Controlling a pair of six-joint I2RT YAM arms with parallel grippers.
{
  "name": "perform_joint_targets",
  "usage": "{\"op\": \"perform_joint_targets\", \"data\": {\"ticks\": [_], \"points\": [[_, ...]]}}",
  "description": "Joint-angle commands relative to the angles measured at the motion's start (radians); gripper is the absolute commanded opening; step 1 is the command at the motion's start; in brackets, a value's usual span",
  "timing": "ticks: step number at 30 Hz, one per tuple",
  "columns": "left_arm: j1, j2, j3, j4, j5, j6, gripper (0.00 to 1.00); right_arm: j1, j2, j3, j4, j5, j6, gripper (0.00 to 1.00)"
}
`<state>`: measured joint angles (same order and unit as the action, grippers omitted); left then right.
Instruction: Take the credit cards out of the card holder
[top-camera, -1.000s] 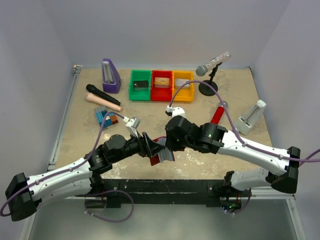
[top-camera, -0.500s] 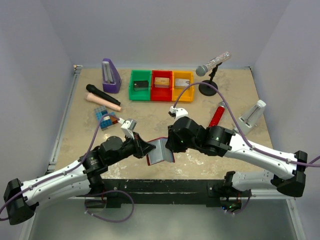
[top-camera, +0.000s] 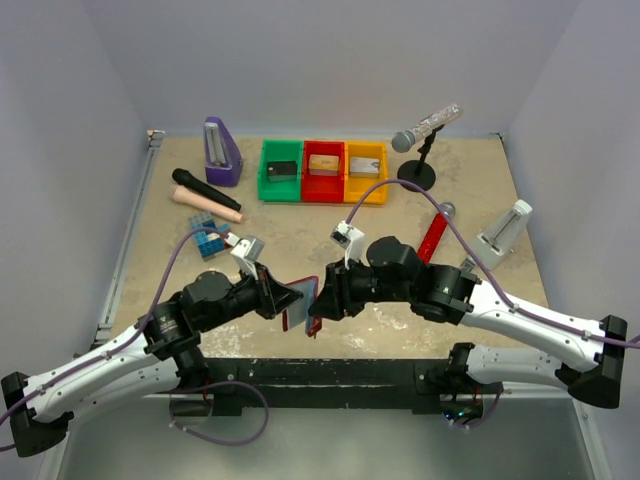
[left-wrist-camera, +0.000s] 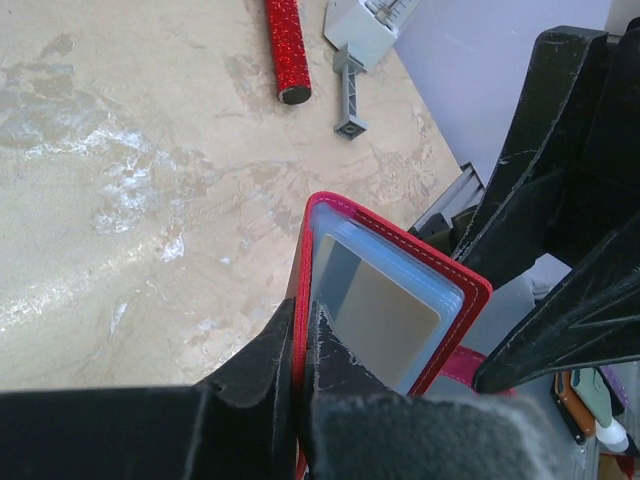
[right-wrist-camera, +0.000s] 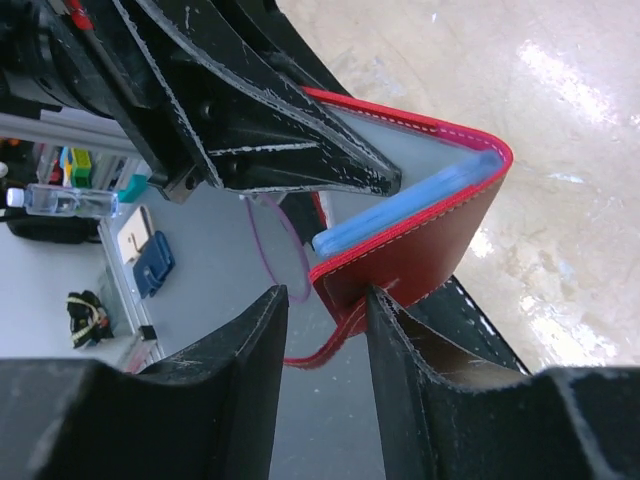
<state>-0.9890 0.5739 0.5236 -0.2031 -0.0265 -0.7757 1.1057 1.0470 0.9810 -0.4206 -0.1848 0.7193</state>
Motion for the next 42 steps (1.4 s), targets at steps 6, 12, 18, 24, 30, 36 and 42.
{"op": "perform_joint_targets", "data": {"ticks": [6, 12, 18, 24, 30, 36, 42], "points": [[0.000, -0.017, 0.128, -0.114, 0.031, -0.048, 0.00, -0.023, -0.027, -0.044, 0.129, -0.068, 0.023, 0.54], [0.000, -0.005, 0.213, -0.209, 0.007, -0.027, 0.00, -0.063, -0.030, -0.079, 0.184, -0.103, 0.055, 0.63], [0.000, 0.000, 0.243, -0.246, 0.005, -0.023, 0.00, -0.083, -0.038, -0.105, 0.281, -0.162, 0.078, 0.65], [0.000, 0.027, 0.305, -0.358, -0.058, -0.028, 0.00, -0.089, -0.050, -0.119, 0.321, -0.177, 0.083, 0.69], [0.000, 0.056, 0.351, -0.400, -0.078, -0.023, 0.00, -0.093, -0.018, -0.088, 0.286, -0.183, 0.071, 0.72], [-0.002, 0.061, 0.358, -0.383, -0.064, -0.028, 0.00, -0.093, 0.016, -0.074, 0.264, -0.171, 0.069, 0.67], [0.000, 0.020, 0.311, -0.337, -0.053, -0.036, 0.00, -0.093, 0.013, -0.090, 0.260, -0.166, 0.060, 0.45]]}}
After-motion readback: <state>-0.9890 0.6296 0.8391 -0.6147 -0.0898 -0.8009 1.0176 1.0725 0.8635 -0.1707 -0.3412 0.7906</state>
